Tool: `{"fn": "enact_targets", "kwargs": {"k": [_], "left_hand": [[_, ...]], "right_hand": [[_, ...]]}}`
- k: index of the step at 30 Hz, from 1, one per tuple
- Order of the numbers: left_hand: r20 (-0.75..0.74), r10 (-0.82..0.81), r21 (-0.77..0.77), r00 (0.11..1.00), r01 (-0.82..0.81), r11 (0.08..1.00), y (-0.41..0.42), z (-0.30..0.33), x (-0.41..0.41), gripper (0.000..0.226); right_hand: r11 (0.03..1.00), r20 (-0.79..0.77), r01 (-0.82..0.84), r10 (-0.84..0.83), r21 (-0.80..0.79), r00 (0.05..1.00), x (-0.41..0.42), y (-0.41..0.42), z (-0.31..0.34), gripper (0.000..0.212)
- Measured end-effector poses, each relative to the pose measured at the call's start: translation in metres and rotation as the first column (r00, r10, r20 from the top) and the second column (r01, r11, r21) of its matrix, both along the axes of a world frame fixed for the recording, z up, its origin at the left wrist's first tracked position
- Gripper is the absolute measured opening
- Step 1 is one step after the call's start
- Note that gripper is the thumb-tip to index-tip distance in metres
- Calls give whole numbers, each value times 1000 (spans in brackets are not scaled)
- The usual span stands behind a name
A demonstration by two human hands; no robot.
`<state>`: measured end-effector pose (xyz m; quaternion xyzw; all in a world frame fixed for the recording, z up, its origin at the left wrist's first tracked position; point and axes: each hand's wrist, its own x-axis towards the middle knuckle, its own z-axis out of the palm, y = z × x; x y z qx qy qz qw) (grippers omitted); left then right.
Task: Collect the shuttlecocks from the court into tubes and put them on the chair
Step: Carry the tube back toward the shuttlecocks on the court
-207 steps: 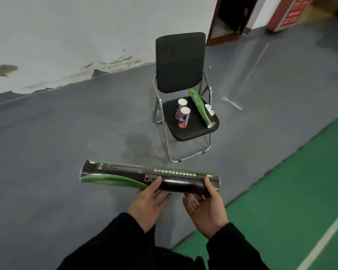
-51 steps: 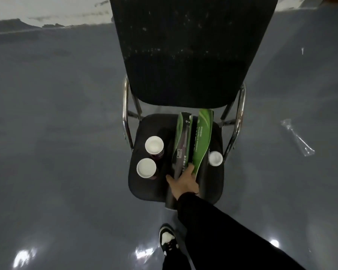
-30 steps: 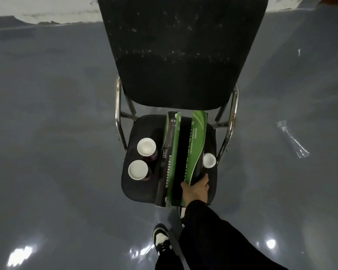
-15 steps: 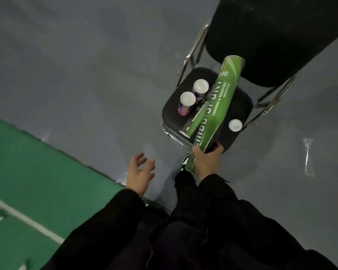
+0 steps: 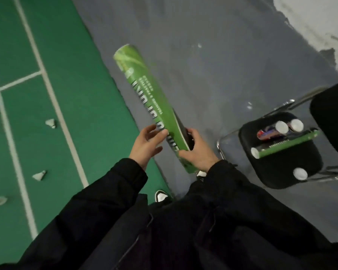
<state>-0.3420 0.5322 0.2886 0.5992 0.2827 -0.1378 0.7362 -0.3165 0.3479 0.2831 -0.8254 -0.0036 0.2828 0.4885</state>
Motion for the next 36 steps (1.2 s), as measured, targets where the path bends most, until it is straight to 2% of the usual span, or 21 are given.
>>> {"fn": "enact_targets", "kwargs": {"k": [3, 6, 8, 11, 14, 17, 19, 22, 25, 28, 29, 31, 32, 34, 36], "left_hand": [[42, 224, -91, 974, -220, 971, 66, 12, -32, 71], [46, 490, -113, 871, -482, 869, 129, 12, -73, 63], [19, 649, -136, 760, -642, 755, 170, 9, -100, 57], [-41, 838, -179, 545, -829, 530, 228, 4, -140, 54], [-76, 943, -199, 323, -932, 303, 289, 0, -170, 52], [-74, 983, -205, 166, -967, 148, 351, 4, -189, 56], [-89, 995, -203, 52, -979, 33, 392, 8, -197, 57], [-98, 990, -231, -105, -965, -125, 446, 25, -214, 58], [-109, 961, -268, -256, -923, -276, 492, 37, -236, 54], [-113, 909, -318, -402, -852, -416, 528, 40, -266, 55], [-121, 889, -333, -442, -825, -456, 541, 38, -277, 58], [-133, 851, -364, -508, -774, -519, 568, 31, -303, 65], [-140, 833, -373, -535, -751, -545, 582, 26, -317, 67], [-161, 805, -384, -571, -715, -584, 612, 18, -350, 67], [-158, 798, -390, -582, -705, -591, 645, 12, -385, 65]], "right_hand": [[935, 46, -354, 354, -16, 934, 1, 78, 17, 79], [825, 78, -565, 562, 15, 823, 0, 156, 24, 82], [775, 93, -631, 626, 36, 774, -3, 205, 25, 70], [740, 92, -668, 661, 84, 744, -7, 276, 17, 50], [683, 65, -718, 717, 134, 694, -7, 353, 8, 45], [559, 10, -805, 820, 200, 572, -10, 437, 5, 46], [500, -36, -831, 861, 243, 508, -11, 494, 10, 55], [452, -61, -834, 887, 317, 458, -27, 575, 20, 66], [445, -96, -823, 892, 353, 441, -49, 650, 36, 83], [393, -57, -852, 915, 347, 399, -82, 717, 48, 84], [348, -28, -877, 933, 333, 360, -96, 737, 49, 81], [228, 29, -925, 968, 303, 248, -126, 773, 49, 54], [184, 59, -939, 976, 290, 210, -141, 791, 46, 47], [177, 116, -948, 970, 266, 214, -175, 830, 35, 55], [143, 91, -951, 981, 276, 174, -211, 868, 32, 42]]}}
